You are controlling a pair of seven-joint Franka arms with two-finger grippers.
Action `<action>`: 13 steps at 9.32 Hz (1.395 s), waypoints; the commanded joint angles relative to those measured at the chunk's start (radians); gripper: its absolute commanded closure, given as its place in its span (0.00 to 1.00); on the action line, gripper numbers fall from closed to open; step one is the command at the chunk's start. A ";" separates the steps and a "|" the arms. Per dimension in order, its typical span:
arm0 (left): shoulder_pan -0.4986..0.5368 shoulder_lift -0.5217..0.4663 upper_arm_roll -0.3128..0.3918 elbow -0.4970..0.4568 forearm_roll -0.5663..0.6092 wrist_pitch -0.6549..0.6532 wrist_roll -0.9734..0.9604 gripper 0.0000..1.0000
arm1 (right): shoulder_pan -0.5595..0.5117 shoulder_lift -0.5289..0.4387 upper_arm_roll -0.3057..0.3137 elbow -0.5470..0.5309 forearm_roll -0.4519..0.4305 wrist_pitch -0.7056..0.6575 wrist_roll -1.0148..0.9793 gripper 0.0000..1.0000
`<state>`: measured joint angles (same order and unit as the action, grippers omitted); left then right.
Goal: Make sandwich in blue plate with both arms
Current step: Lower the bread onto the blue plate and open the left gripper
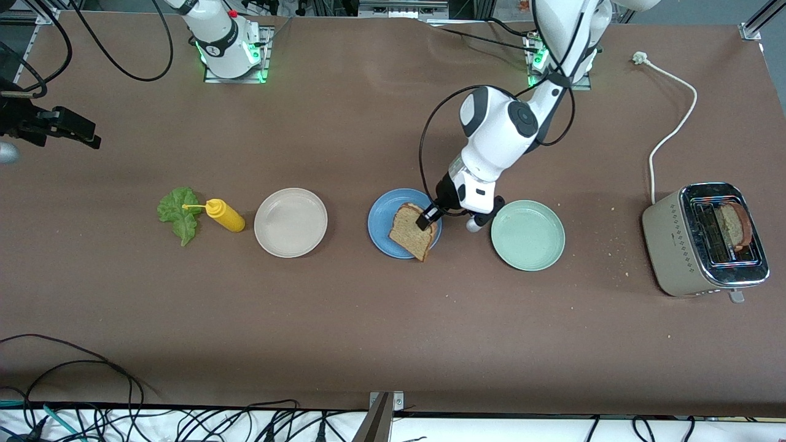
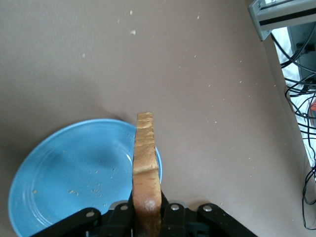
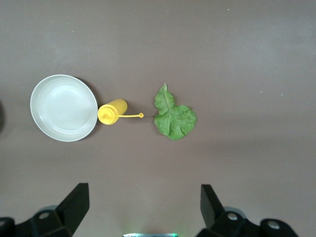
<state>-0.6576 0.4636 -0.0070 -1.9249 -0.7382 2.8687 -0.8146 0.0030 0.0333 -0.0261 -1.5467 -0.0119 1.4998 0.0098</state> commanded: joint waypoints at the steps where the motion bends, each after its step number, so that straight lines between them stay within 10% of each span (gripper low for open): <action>1: -0.032 0.053 -0.030 0.004 -0.124 0.101 0.012 1.00 | -0.004 0.014 0.003 -0.023 0.006 -0.012 0.021 0.00; 7: -0.042 0.084 -0.030 0.003 -0.125 0.104 0.009 1.00 | 0.012 0.042 0.006 -0.020 0.010 0.002 0.012 0.00; 9: -0.040 0.089 -0.030 0.004 -0.125 0.104 0.011 0.62 | 0.009 0.050 0.003 -0.016 0.015 -0.030 0.002 0.00; 13: -0.040 0.089 -0.030 0.004 -0.110 0.096 0.018 0.19 | 0.006 0.082 0.002 -0.007 0.027 -0.018 0.004 0.00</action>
<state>-0.6862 0.5484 -0.0425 -1.9273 -0.8256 2.9598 -0.8165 0.0136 0.0916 -0.0219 -1.5672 -0.0106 1.4880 0.0190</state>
